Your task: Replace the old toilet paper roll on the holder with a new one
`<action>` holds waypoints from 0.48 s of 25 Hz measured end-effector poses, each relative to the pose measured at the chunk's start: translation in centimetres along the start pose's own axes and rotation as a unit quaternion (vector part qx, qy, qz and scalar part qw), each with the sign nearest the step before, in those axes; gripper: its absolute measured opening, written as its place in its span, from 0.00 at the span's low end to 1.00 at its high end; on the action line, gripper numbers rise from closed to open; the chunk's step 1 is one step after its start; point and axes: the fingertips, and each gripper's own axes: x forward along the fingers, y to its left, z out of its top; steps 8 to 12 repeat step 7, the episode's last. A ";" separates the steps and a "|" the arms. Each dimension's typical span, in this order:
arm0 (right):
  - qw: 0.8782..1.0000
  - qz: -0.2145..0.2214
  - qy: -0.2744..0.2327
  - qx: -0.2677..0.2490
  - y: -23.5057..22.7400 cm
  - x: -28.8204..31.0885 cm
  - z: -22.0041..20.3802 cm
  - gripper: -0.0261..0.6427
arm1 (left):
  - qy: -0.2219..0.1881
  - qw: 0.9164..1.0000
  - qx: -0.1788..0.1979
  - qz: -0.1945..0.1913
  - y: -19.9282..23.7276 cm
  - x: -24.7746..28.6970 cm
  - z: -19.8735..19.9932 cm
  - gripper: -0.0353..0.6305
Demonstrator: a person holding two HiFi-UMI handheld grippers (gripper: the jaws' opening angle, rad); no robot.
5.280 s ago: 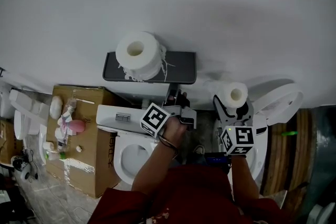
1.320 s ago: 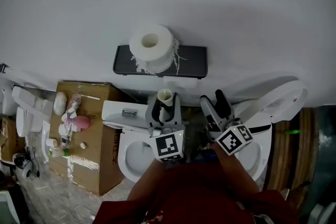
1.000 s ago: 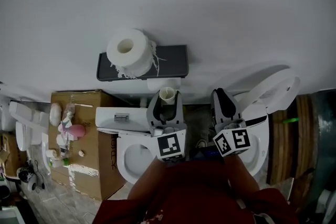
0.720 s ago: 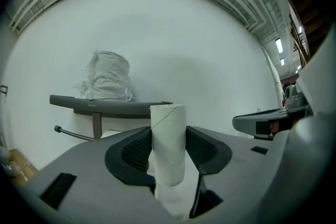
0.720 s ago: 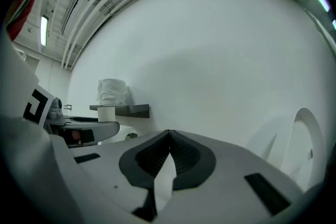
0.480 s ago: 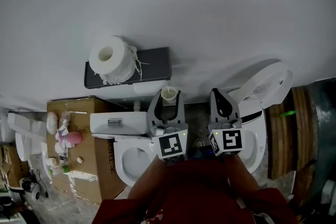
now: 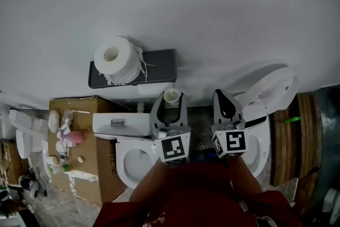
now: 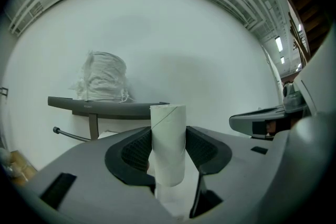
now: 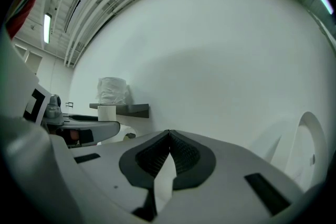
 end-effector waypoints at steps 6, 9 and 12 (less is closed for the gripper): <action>1.000 0.006 0.003 -0.003 0.3 0.4 -0.1 0.07 | -0.003 1.000 0.004 0.003 0.4 0.1 0.1 0.38; 1.000 0.008 0.003 -0.004 0.4 0.5 -0.1 0.06 | -0.004 1.000 0.004 0.004 0.5 0.2 0.1 0.38; 1.000 0.008 0.003 -0.004 0.4 0.5 -0.1 0.06 | -0.004 1.000 0.004 0.004 0.5 0.2 0.1 0.38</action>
